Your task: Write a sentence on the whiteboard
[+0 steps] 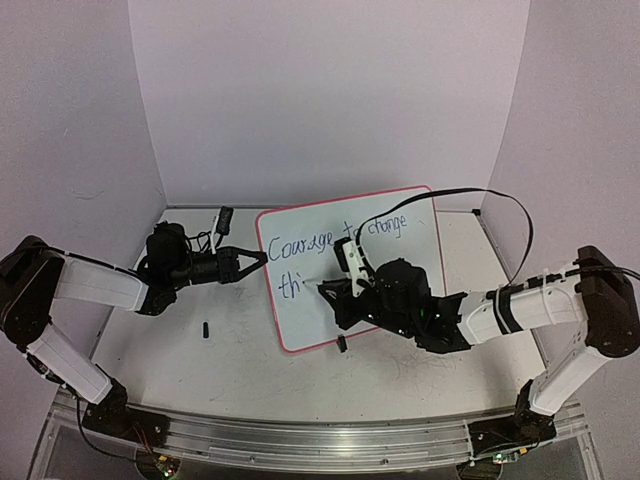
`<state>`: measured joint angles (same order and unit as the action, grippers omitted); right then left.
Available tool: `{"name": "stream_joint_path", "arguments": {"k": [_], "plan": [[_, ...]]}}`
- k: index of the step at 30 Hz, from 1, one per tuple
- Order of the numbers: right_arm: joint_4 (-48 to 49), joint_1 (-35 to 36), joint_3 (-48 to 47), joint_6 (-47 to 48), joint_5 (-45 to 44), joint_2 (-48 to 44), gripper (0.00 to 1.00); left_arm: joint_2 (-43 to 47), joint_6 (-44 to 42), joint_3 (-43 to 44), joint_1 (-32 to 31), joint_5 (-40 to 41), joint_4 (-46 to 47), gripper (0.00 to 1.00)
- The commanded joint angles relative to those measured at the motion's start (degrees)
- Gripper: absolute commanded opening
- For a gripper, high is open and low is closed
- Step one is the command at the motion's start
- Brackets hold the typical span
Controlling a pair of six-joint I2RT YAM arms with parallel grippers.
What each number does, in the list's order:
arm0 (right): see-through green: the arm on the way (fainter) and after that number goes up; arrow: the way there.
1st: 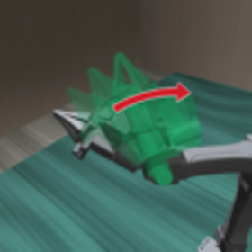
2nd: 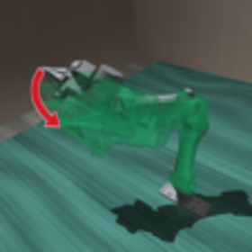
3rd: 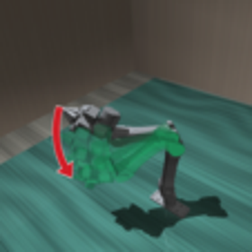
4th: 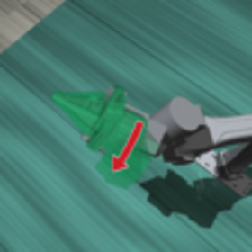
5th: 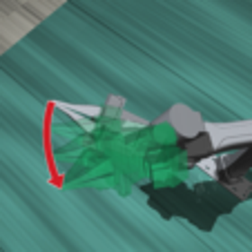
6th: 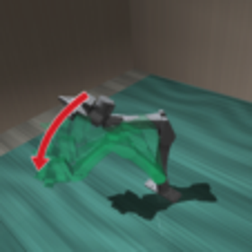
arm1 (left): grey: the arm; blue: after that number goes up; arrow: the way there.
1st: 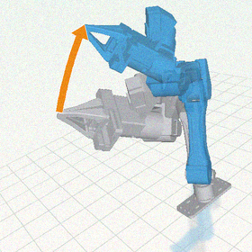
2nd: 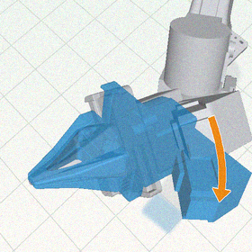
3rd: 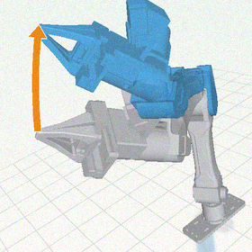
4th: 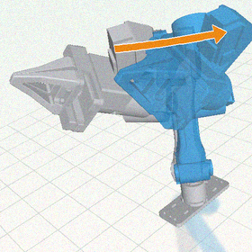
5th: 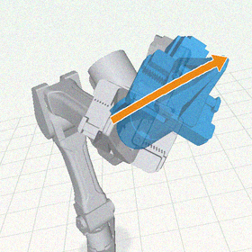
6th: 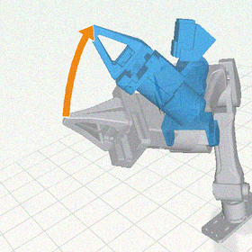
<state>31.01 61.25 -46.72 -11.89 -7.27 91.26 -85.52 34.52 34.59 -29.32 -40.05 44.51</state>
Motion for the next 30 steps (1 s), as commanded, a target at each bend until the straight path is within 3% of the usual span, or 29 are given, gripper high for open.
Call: {"name": "stream_joint_path", "arguments": {"k": [1,30], "plan": [[3.1,-0.2,-1.0,0.1,1.0,0.4,0.0,1.7,2.0,2.1,-0.5,-1.3,2.3,0.0],[1.4,-0.2,-1.8,-0.1,-1.9,2.2,0.0,2.0,1.9,1.8,-0.5,-1.2,2.2,0.0]]}}
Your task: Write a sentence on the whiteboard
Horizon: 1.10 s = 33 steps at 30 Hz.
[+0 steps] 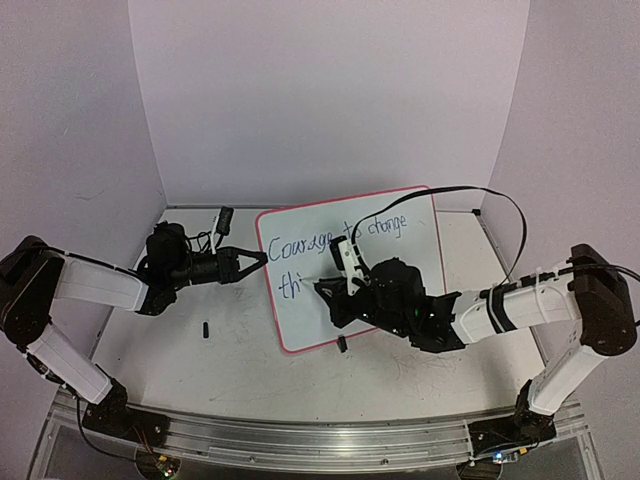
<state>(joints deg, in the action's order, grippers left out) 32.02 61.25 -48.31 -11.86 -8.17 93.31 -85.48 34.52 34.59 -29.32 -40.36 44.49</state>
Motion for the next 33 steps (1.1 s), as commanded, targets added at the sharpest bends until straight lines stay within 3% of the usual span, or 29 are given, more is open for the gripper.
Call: {"name": "stream_joint_path", "arguments": {"k": [1,20,33], "plan": [[0.3,-0.2,-0.1,-0.2,-1.0,0.1,0.0,2.0,1.8,1.9,-0.5,-0.9,2.2,0.0],[-0.7,0.9,3.7,-2.3,-0.1,-0.7,0.0,2.1,1.9,1.8,-0.5,-0.8,2.2,0.0],[0.3,0.7,0.4,-1.6,-0.3,-3.0,0.0,2.0,2.1,1.9,-0.5,-0.8,2.1,0.0]]}}
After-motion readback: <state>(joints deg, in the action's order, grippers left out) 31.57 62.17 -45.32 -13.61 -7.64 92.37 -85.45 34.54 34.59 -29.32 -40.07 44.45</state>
